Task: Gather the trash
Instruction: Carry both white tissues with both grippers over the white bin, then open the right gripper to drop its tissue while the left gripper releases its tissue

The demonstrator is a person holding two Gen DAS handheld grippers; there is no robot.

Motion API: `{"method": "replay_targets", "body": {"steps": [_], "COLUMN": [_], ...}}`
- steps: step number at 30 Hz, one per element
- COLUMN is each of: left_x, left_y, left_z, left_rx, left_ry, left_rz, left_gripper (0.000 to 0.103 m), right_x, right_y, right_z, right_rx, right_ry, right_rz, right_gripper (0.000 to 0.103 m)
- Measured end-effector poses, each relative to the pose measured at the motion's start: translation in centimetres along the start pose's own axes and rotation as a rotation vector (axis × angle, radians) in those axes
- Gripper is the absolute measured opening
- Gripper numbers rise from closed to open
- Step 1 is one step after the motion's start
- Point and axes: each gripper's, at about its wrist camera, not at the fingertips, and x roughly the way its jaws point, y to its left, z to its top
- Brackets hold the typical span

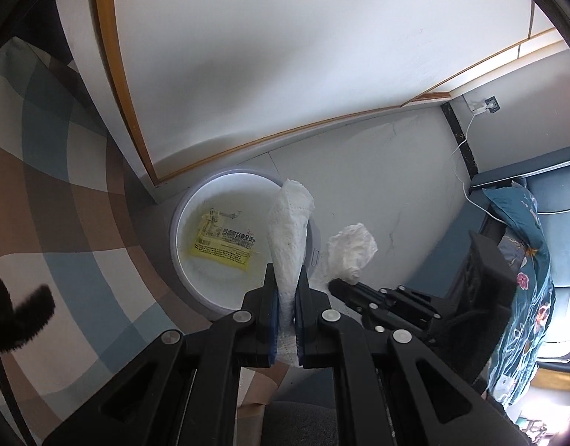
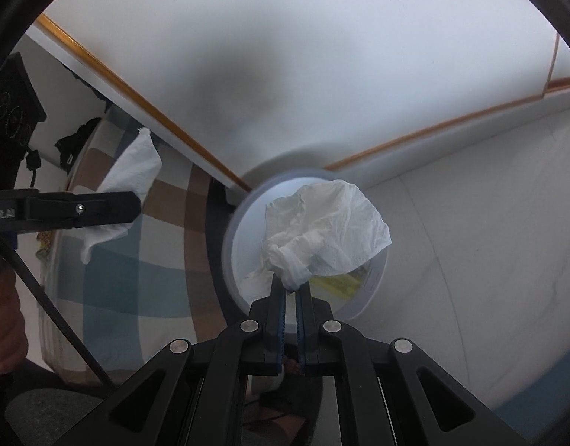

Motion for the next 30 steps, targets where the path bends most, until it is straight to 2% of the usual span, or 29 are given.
{"method": "replay_targets", "body": {"steps": [4, 9, 10, 11, 13, 14, 19, 22, 27, 30], "left_x": [0.1, 0.5, 0.6, 0.7, 0.9, 1.1, 1.5, 1.8, 2.2, 2.9], "left_y": [-0.4, -0.4, -0.5, -0.6, -0.5, -0.6, -0.5, -0.6, -1.1, -1.1], "left_z": [0.5, 0.8, 1.0, 1.1, 1.2, 1.3, 1.3, 1.3, 1.2, 1.1], "left_rx": [-0.003, -0.018, -0.020, -0.021, -0.022, -0.024, -0.034, -0.037, -0.021, -0.026], "left_ry": [0.015, 0.034, 0.037, 0.040, 0.048, 0.050, 0.072, 0.086, 0.107, 0.140], "left_rz": [0.020, 0.023, 0.025, 0.029, 0.034, 0.035, 0.038, 0.036, 0.046, 0.055], "left_gripper": [0.003, 0.003, 0.003, 0.003, 0.003, 0.003, 0.003, 0.003, 0.004, 0.005], "right_x": [3.7, 5.7, 6.0, 6.4, 6.8, 6.5, 5.4, 4.1, 1.6, 0.4], "right_y": [0.2, -0.2, -0.1, -0.3, -0.6, -0.9, -1.7, -2.5, -3.7, -4.1], "right_z": [0.7, 0.4, 0.3, 0.3, 0.0, 0.0, -0.6, -1.0, -1.5, -1.6], "right_rx": [0.010, 0.017, 0.016, 0.020, 0.033, 0.035, 0.048, 0.081, 0.126, 0.145], "right_ry": [0.074, 0.126, 0.133, 0.137, 0.142, 0.143, 0.126, 0.098, 0.051, 0.027], "right_rz": [0.023, 0.035, 0.029, 0.024, 0.028, 0.031, 0.033, 0.031, 0.021, 0.010], "right_gripper": [0.007, 0.011, 0.017, 0.028, 0.043, 0.046, 0.047, 0.054, 0.056, 0.062]}}
